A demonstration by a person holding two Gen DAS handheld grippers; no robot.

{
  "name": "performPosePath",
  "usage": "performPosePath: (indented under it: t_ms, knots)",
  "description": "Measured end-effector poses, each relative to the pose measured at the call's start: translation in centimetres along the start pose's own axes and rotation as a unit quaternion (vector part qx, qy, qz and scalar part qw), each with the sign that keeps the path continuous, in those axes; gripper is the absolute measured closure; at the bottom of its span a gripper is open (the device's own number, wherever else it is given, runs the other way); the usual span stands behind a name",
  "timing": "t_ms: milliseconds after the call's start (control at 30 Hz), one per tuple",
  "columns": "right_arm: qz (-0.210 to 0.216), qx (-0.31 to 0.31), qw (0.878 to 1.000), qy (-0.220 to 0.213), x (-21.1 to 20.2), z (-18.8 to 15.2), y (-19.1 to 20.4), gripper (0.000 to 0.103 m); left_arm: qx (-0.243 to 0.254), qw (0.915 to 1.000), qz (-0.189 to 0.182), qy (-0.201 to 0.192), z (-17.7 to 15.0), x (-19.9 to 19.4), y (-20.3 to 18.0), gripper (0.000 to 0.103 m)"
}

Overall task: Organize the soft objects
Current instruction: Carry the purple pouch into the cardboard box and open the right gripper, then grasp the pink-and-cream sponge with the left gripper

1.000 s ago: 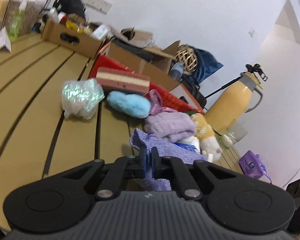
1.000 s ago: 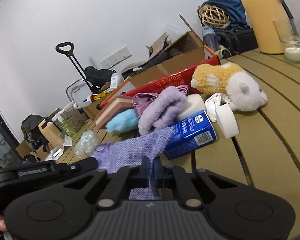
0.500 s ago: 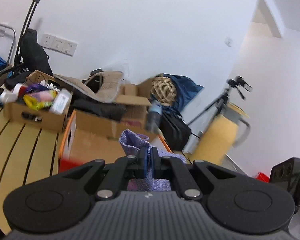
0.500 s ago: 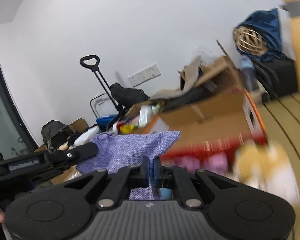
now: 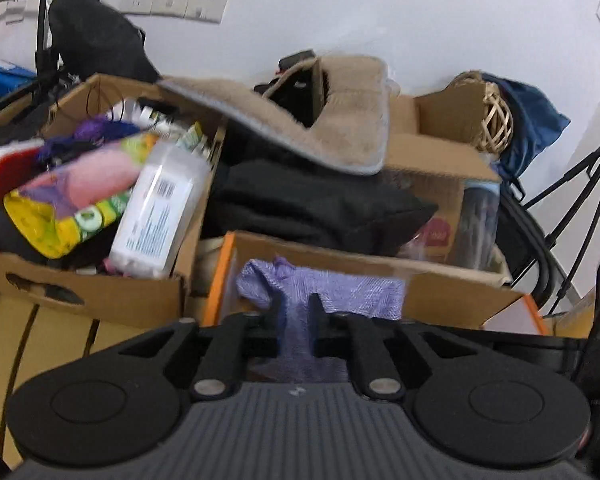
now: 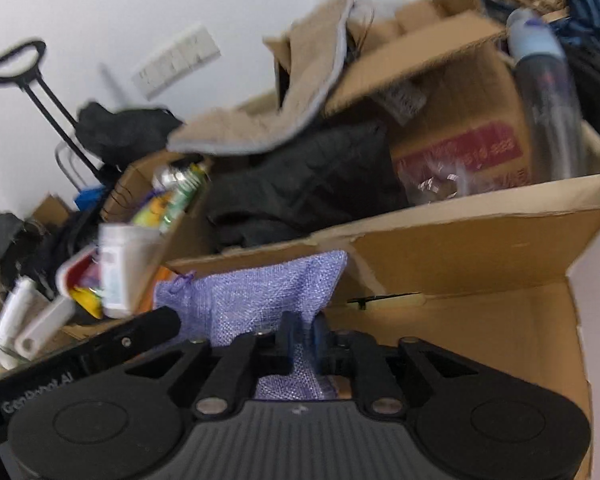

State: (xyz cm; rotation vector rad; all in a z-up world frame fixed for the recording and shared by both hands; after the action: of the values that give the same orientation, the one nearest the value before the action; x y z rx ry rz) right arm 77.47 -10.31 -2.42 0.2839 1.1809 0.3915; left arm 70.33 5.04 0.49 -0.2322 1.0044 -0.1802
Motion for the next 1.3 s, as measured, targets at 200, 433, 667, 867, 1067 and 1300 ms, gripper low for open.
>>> performPosePath:
  t_ms: [200,433,667,867,1067,1300]
  knots:
    - [-0.060,-0.044,0.997,-0.005,0.7,-1.0,1.1,0.059,0.007,0.9999,0.008,0.007,-0.9,-0.6,0.1,0.053]
    - [-0.072,-0.078,0.994,-0.011,-6.6,-1.9,3.2,0.054,0.041,0.9982,0.014,-0.043,-1.3,-10.0,-3.1,0.049]
    - [-0.116,-0.101,0.986,-0.064,-20.7,-6.5,3.5,0.026,0.105,0.9881,0.057,-0.097,-4.4,-22.3,-6.8,0.029]
    - [-0.135,-0.102,0.980,-0.102,-30.3,-12.5,1.8,0.020,0.117,0.9829,0.067,-0.126,-8.9,-29.2,-8.2,0.021]
    - [-0.121,-0.099,0.973,-0.170,-36.2,-20.5,1.1,0.015,0.097,0.9775,0.060,-0.178,-17.1,-33.3,-7.5,0.002]
    - [-0.085,-0.134,0.957,-0.244,-39.9,-34.6,0.6,0.010,0.048,0.9738,0.034,-0.220,-30.2,-35.2,-3.6,0.000]
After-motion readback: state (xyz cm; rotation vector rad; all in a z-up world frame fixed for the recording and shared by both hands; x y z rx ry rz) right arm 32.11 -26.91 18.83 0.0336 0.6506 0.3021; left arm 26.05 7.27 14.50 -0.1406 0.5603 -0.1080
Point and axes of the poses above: each gripper's, at about its wrist camera, not at the fingertips, and x roughly the way its jaws point, y to its left, z to its top, the point moved 4 cm from there along x, roughly the way its jaws point, and after that the axes turned 15 degrees about y, right-handed, at the moved point
